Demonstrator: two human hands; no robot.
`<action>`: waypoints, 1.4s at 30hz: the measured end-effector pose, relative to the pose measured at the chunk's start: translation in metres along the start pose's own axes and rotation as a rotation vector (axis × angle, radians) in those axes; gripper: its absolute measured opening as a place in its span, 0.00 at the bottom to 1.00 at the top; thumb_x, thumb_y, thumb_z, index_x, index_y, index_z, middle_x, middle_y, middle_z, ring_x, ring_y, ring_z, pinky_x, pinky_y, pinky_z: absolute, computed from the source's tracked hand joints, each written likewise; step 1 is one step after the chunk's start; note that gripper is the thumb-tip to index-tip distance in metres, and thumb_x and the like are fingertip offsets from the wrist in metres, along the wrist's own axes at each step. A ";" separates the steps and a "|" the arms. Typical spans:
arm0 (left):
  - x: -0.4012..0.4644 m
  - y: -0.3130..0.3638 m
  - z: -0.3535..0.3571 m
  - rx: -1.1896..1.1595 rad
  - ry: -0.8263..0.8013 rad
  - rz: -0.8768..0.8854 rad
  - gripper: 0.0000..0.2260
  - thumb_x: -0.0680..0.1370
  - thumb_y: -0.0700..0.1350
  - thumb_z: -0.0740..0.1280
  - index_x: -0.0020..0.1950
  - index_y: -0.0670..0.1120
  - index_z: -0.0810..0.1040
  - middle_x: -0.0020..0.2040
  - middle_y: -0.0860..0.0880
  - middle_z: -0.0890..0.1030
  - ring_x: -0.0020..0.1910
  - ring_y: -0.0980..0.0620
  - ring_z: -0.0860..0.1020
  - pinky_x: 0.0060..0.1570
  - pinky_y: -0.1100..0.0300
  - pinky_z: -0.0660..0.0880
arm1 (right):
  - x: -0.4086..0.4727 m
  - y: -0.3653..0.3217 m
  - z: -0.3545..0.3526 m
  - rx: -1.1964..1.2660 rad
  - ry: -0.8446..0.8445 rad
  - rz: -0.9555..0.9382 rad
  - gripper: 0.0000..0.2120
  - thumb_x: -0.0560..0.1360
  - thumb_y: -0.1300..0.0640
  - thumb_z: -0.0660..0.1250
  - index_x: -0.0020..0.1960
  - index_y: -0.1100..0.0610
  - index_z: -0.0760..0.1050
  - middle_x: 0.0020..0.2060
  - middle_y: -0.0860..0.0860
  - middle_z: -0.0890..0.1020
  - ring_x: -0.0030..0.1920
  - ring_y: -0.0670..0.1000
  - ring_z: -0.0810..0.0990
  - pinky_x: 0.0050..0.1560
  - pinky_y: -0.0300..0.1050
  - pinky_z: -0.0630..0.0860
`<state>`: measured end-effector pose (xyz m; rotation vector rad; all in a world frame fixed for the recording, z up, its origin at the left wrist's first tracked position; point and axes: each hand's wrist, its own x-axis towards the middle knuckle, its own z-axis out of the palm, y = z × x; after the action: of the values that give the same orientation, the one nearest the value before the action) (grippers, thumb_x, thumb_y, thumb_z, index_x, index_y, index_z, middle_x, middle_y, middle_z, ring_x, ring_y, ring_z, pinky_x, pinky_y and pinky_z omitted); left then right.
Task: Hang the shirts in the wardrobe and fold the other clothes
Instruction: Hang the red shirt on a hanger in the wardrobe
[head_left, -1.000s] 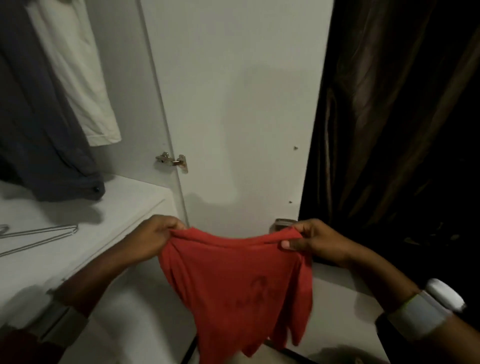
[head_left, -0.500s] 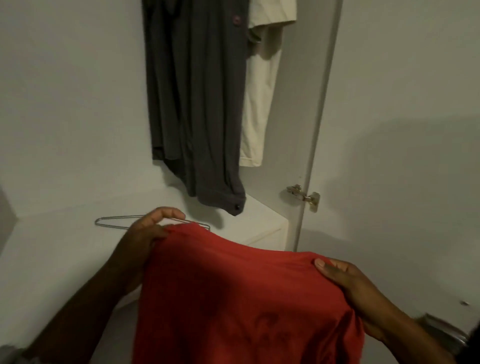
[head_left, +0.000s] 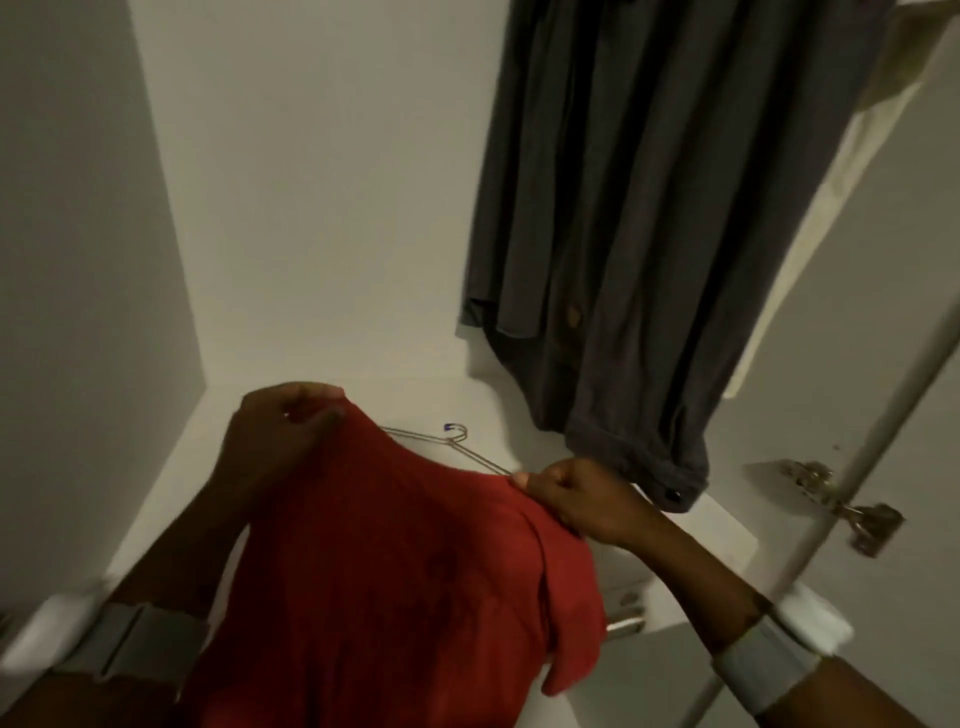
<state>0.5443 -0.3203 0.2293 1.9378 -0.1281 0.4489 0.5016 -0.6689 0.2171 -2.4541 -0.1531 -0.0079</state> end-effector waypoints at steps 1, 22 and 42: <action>0.001 -0.020 0.004 0.095 -0.055 -0.031 0.08 0.73 0.52 0.75 0.51 0.58 0.86 0.52 0.57 0.86 0.54 0.55 0.83 0.62 0.52 0.78 | 0.021 0.007 0.002 -0.035 0.049 -0.012 0.29 0.78 0.31 0.63 0.30 0.53 0.66 0.24 0.46 0.68 0.27 0.46 0.70 0.33 0.46 0.67; -0.023 -0.096 0.046 0.387 0.040 -0.071 0.11 0.74 0.50 0.71 0.55 0.58 0.87 0.53 0.66 0.85 0.56 0.65 0.82 0.64 0.54 0.78 | 0.210 0.001 0.069 0.413 -0.270 0.198 0.12 0.77 0.55 0.75 0.40 0.61 0.78 0.34 0.53 0.80 0.27 0.47 0.75 0.26 0.37 0.69; -0.010 -0.098 0.036 0.184 -0.191 -0.092 0.15 0.76 0.66 0.65 0.52 0.58 0.82 0.48 0.58 0.84 0.50 0.55 0.82 0.52 0.53 0.78 | 0.056 -0.077 0.000 0.812 0.109 -0.221 0.09 0.84 0.59 0.64 0.53 0.60 0.82 0.31 0.54 0.76 0.22 0.47 0.67 0.23 0.37 0.61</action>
<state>0.5728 -0.3145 0.1280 2.1560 -0.1233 0.2202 0.5489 -0.6037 0.2680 -1.6147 -0.3102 -0.1463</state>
